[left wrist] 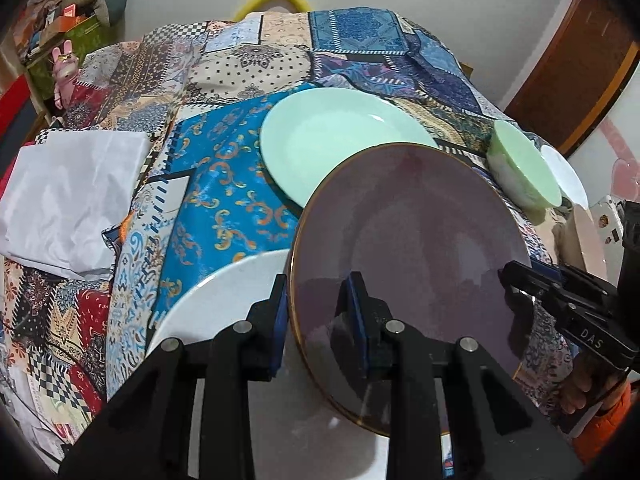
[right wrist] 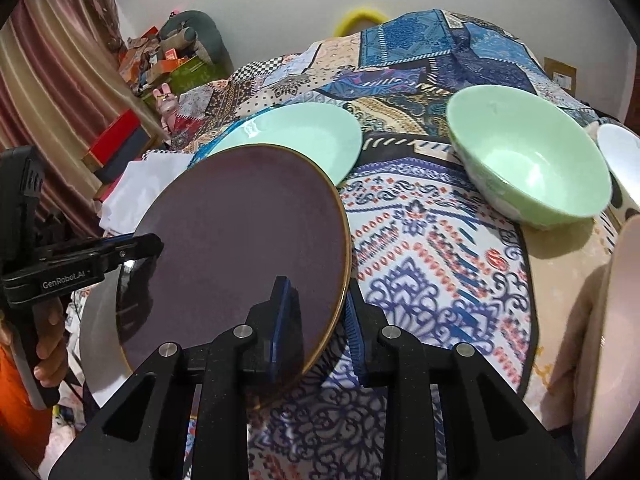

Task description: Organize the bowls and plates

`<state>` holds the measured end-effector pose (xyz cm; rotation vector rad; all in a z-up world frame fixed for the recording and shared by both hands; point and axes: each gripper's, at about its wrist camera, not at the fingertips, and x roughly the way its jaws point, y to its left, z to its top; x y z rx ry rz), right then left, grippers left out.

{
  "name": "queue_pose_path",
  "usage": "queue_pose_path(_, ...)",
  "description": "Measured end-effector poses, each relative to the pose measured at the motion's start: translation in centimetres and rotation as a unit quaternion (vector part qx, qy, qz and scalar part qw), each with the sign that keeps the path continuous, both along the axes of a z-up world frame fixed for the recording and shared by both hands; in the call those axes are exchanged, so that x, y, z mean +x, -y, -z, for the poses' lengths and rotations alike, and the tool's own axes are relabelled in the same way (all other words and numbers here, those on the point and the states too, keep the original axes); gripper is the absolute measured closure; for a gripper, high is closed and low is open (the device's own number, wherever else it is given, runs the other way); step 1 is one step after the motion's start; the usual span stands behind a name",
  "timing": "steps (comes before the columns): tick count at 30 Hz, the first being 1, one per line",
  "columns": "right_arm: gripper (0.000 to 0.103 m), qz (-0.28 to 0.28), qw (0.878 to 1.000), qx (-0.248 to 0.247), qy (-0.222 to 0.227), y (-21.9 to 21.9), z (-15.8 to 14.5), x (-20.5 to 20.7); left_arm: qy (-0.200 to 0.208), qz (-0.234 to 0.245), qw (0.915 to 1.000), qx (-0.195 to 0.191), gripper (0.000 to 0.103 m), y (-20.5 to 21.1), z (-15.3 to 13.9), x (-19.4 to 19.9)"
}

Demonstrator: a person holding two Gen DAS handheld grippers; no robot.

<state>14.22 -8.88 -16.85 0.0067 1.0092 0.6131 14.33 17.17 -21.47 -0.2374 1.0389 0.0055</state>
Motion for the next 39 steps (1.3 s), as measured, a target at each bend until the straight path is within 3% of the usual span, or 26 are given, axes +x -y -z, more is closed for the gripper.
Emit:
queue_pose_path(25, 0.081, 0.042, 0.999, 0.010, 0.013, 7.1, -2.1, -3.0, 0.015, 0.035, 0.9992, -0.011, 0.075, 7.5, -3.1, -3.0)
queue_pose_path(39, 0.081, 0.069, 0.998, 0.004, 0.014, 10.9, -2.3, -4.5, -0.005, 0.058, 0.9982, -0.010, 0.075, 12.1, -2.1, -3.7)
